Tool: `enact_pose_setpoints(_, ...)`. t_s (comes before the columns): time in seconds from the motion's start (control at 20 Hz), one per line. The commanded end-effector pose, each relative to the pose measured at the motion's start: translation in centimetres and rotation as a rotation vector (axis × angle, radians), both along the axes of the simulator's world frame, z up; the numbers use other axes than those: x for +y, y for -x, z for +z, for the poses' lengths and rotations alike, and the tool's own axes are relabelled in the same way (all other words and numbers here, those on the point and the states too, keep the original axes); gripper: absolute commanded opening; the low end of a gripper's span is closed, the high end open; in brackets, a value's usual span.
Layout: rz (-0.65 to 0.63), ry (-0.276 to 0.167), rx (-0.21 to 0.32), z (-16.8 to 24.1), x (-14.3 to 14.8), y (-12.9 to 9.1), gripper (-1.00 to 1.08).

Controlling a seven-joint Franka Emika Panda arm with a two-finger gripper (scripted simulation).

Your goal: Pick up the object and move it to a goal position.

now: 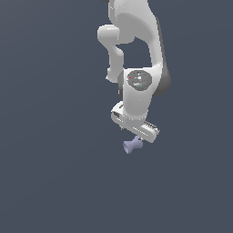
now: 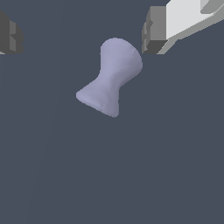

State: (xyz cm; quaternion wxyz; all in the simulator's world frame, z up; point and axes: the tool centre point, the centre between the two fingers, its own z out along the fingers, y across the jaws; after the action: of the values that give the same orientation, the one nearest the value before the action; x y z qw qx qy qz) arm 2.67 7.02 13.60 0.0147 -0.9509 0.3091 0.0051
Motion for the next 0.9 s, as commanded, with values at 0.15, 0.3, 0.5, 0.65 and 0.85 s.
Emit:
enact_pose_setpoints(0.15, -0.141, 0.008, 0.004, -0.9, 0.4, -0.4, 1.00)
enact_pose_setpoints(0.3, -0.217, 0.013, 0.006, -1.4, 0.6, -0.6, 1.00)
enact_pose_setpoints(0.5, -0.309, 0.019, 0.007, -2.0, 0.9, -0.9, 1.00)
enact_pose_setpoints(0.65, -0.365, 0.023, 0.007, -2.4, 1.0, -1.1, 1.00)
enact_pose_setpoints(0.85, -0.422, 0.027, 0.007, -2.7, 1.2, -1.2, 1.00)
